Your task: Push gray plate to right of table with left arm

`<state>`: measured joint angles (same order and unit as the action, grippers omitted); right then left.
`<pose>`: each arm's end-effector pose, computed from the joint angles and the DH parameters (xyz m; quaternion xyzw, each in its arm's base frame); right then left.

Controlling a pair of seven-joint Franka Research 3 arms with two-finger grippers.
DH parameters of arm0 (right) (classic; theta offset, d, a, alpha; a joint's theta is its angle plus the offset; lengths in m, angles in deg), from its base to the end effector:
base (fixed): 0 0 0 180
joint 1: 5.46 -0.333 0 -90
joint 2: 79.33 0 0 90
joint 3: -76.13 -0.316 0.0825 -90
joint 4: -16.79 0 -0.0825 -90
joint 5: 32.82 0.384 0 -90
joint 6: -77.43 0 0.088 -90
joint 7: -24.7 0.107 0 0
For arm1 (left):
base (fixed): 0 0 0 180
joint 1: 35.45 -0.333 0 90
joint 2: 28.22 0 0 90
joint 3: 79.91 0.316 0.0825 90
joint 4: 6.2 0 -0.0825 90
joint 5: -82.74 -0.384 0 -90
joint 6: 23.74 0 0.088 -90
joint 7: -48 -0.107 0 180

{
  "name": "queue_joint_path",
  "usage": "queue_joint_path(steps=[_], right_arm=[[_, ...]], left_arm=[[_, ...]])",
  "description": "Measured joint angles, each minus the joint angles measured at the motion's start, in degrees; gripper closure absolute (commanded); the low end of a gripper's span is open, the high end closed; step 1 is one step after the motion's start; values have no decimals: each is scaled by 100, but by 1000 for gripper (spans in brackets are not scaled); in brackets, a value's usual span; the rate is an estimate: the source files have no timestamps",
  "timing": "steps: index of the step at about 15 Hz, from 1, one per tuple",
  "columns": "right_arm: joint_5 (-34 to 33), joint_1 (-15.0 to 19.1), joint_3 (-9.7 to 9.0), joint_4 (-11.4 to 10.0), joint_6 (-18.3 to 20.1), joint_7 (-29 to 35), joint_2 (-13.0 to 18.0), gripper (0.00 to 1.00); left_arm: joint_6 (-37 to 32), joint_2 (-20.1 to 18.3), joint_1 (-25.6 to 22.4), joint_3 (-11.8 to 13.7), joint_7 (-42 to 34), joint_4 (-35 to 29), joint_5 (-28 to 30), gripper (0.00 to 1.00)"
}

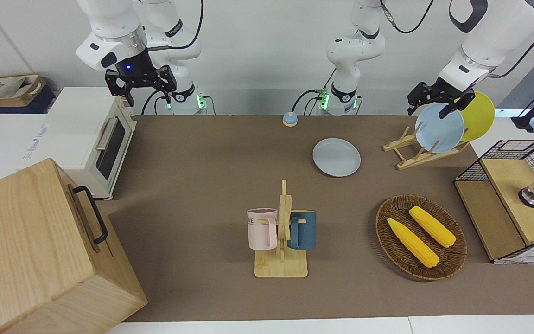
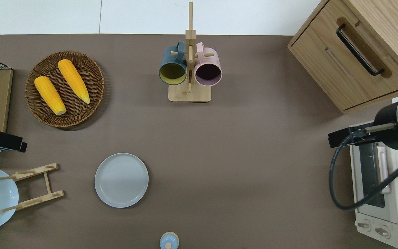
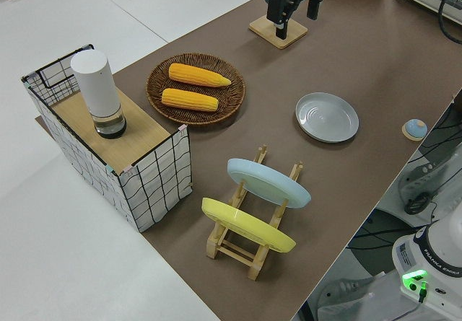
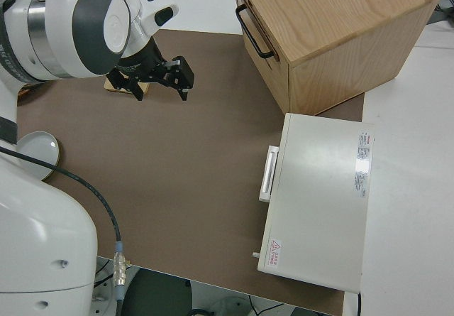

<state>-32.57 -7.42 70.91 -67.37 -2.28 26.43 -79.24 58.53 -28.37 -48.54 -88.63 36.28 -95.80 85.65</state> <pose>0.5308 0.0674 0.6575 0.9981 0.0478 -0.0381 0.0009 0.5377 0.0350 0.6184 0.9956 -0.0658 -0.0585 0.0336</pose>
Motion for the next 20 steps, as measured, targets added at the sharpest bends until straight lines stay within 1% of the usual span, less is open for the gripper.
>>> queue_joint_path(steps=[6,20], right_arm=[[0,0,0,0,0,0,0,17],[0,0,0,0,0,0,0,17]], left_arm=[[1,1,9,-78,0,5,-152,9],[-3,29,3,-69,0,5,-159,9]])
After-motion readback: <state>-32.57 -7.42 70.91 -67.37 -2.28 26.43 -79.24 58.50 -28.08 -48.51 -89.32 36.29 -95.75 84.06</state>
